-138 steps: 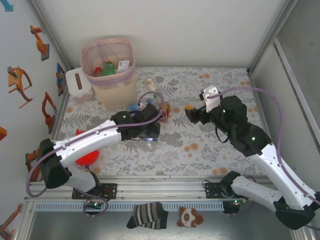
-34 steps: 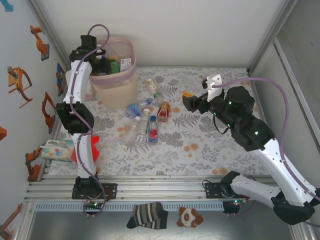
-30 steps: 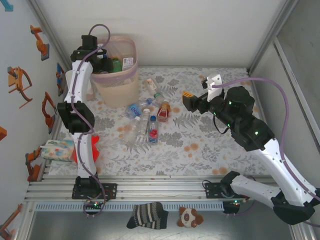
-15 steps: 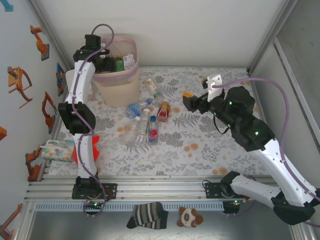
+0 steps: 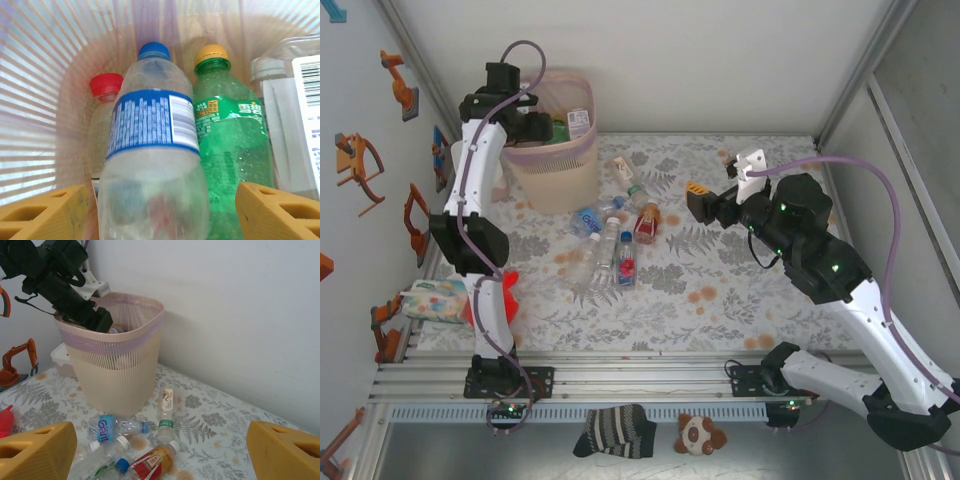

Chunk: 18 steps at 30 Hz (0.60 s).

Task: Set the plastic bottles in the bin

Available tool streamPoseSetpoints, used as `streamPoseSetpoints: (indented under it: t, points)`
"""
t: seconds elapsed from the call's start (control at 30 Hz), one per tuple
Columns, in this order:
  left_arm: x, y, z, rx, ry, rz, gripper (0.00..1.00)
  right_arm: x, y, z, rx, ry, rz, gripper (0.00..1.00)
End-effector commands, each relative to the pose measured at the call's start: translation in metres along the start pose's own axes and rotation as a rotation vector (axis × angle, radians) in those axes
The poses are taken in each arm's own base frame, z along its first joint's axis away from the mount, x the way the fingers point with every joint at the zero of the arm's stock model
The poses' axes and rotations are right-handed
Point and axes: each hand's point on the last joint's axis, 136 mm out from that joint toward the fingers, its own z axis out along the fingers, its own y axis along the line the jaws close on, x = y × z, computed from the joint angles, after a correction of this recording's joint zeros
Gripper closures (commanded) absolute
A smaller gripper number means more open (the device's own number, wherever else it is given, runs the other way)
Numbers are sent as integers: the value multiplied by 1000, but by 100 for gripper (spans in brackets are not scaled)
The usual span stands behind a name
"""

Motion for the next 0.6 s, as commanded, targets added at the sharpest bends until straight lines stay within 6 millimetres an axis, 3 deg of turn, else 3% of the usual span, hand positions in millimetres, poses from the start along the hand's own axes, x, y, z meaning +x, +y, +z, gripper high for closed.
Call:
streamPoseSetpoints:
  t: [0.0, 0.37, 0.57]
  points:
    - [-14, -2, -40, 13, -65, 9, 23, -13, -4, -6, 16, -38, -2, 13]
    - [-26, -20, -83, 85, -147, 28, 23, -14, -3, -3, 11, -38, -2, 13]
    - [-22, -35, -114, 126, -175, 61, 24, -13, -3, 0, 13, -33, -1, 13]
